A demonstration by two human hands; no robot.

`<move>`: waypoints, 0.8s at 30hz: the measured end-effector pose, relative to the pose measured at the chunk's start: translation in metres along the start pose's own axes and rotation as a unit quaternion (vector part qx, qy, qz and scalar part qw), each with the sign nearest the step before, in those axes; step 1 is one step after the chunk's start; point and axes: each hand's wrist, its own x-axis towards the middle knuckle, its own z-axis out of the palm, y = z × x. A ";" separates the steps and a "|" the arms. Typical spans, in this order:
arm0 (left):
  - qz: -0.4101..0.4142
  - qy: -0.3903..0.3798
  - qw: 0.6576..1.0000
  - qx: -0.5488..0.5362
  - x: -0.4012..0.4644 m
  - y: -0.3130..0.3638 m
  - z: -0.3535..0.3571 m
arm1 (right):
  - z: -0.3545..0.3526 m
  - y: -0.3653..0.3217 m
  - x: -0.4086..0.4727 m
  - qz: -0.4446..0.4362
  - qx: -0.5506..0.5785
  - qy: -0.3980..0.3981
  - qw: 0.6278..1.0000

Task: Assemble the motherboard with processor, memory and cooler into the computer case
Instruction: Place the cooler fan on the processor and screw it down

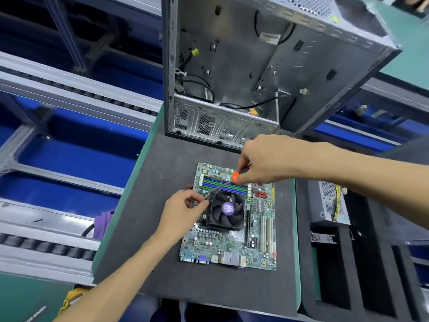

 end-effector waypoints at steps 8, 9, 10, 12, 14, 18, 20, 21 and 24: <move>-0.034 0.020 0.996 -0.085 -0.010 -0.006 0.002 | 0.005 -0.005 0.000 0.015 -0.032 0.011 0.999; -0.034 0.019 0.994 -0.106 -0.010 -0.004 0.001 | 0.005 -0.005 0.000 0.016 -0.027 0.007 0.999; -0.032 0.014 0.991 -0.127 -0.009 -0.002 -0.001 | 0.005 -0.004 0.000 0.017 -0.022 0.003 1.000; -0.022 -0.002 0.987 -0.159 -0.007 0.004 -0.004 | 0.005 -0.004 0.000 0.019 -0.014 -0.001 1.000; -0.009 -0.020 0.984 -0.175 -0.006 0.010 -0.006 | 0.005 -0.003 -0.001 0.018 -0.006 -0.002 1.000; -0.012 -0.038 0.976 -0.213 -0.005 0.011 -0.007 | 0.006 -0.002 -0.002 0.021 0.003 -0.001 1.000; -0.023 -0.040 0.970 -0.237 -0.004 0.007 -0.008 | 0.005 -0.001 -0.003 0.022 0.009 0.001 1.000; -0.024 -0.045 0.969 -0.242 -0.004 0.004 -0.010 | 0.005 0.000 -0.004 0.021 0.014 0.002 1.000; 0.026 -0.069 0.983 -0.166 -0.007 -0.013 -0.015 | 0.004 0.001 -0.007 0.021 0.033 0.007 0.999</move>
